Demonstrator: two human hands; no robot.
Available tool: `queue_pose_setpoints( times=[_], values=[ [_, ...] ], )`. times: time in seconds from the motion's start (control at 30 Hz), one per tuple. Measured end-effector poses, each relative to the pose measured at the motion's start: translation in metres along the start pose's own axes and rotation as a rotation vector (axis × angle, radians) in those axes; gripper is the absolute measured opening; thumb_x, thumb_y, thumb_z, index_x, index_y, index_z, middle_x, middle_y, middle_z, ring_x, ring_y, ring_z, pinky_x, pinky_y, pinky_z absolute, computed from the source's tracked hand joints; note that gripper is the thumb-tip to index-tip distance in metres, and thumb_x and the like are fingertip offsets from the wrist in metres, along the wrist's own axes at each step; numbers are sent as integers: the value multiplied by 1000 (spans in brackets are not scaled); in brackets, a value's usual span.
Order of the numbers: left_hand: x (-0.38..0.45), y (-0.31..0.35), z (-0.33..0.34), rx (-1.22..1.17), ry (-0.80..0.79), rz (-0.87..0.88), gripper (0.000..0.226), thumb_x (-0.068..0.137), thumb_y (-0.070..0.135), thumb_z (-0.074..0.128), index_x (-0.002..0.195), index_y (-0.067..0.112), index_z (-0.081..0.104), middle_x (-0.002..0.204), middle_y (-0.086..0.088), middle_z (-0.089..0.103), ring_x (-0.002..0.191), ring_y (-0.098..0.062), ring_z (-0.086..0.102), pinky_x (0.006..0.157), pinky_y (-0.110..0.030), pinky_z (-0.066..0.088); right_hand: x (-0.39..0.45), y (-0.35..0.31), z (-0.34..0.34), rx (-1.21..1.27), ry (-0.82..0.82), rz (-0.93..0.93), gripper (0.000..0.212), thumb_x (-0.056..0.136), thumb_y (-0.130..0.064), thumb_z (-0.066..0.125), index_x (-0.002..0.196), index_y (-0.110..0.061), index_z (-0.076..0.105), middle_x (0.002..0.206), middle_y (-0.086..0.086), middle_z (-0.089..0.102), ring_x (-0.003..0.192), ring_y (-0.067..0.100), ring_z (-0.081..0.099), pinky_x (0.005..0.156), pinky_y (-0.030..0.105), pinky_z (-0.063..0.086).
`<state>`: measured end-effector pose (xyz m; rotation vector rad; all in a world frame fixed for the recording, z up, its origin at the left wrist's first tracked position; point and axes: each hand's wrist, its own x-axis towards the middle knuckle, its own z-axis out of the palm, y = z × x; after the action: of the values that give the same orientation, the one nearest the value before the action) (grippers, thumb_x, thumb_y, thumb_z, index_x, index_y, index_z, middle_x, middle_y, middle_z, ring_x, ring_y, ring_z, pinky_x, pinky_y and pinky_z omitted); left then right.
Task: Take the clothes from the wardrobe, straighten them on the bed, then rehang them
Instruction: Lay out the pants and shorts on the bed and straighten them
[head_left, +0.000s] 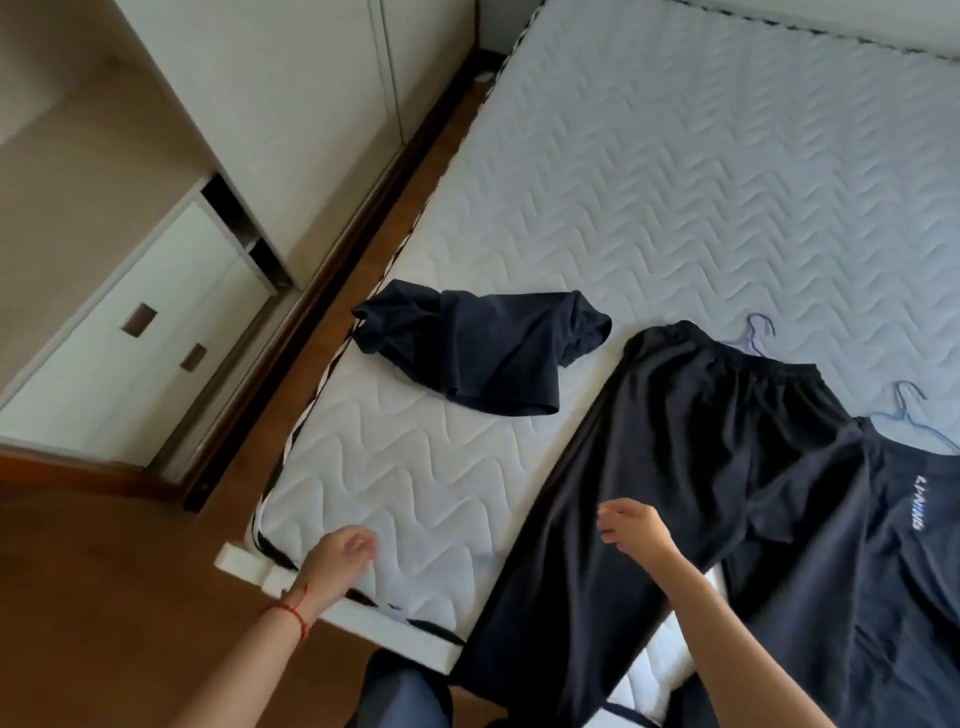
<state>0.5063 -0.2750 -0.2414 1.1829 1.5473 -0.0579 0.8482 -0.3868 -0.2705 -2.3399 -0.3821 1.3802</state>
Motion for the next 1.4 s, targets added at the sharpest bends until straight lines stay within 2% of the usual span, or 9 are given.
queue_pose_setpoints(
  times=[0.3,0.43,0.5,0.67,0.77,0.87,1.07,1.27,1.4],
  values=[
    [178,99,-40,-148,69,68,13,90,21,54,102,15,53,101,-9,59,91,-22,56,64,-25,45,104,-85,31,380,146,1,20,91,-21,53,107,-13,60,88,1,65,84,18,61,68,25,46],
    [250,122,-26,-254,140,-4,19,88,35,56,85,16,52,85,-5,54,91,-22,52,70,-30,47,156,-108,38,427,179,-36,45,86,-35,60,124,-14,54,106,4,63,94,17,61,93,36,48],
    [282,123,-22,-331,146,-57,37,84,44,58,103,12,54,98,-5,57,99,-22,55,82,-35,50,175,-120,45,441,158,-55,52,84,-38,62,130,-17,49,113,3,61,105,19,59,101,39,44],
    [330,132,-22,-619,133,-128,90,55,60,74,129,15,48,124,-5,60,109,-27,60,95,-41,50,198,-144,68,497,110,-115,44,85,-28,65,125,-20,49,101,0,63,89,14,61,73,21,45],
    [343,133,-16,-751,185,-124,68,73,37,73,130,11,46,125,-9,58,111,-30,58,96,-44,49,204,-147,82,470,184,-102,40,86,-16,63,124,-10,53,104,5,62,94,21,61,80,29,47],
    [342,131,-14,-823,240,-130,50,83,16,66,130,8,47,131,-13,55,115,-32,56,92,-43,50,198,-144,87,553,207,-80,28,88,-7,57,115,-6,59,97,5,63,92,22,59,75,27,48],
    [276,118,-17,-910,214,-109,38,88,11,58,125,6,50,120,-14,57,104,-28,57,89,-44,49,154,-125,77,724,229,-33,13,86,-8,60,83,-19,66,85,2,67,84,19,65,78,29,51],
    [191,90,-21,-998,209,-222,41,89,10,56,129,6,47,125,-16,56,112,-32,56,89,-42,48,89,-121,64,837,171,35,9,87,-6,58,91,-10,66,85,5,67,80,19,64,74,27,52],
    [142,77,-29,-1035,191,-269,42,91,13,54,131,8,46,133,-18,53,118,-32,53,90,-42,46,48,-123,54,833,116,63,9,87,-6,58,92,-6,65,81,6,66,72,19,62,55,21,52]
  ],
)
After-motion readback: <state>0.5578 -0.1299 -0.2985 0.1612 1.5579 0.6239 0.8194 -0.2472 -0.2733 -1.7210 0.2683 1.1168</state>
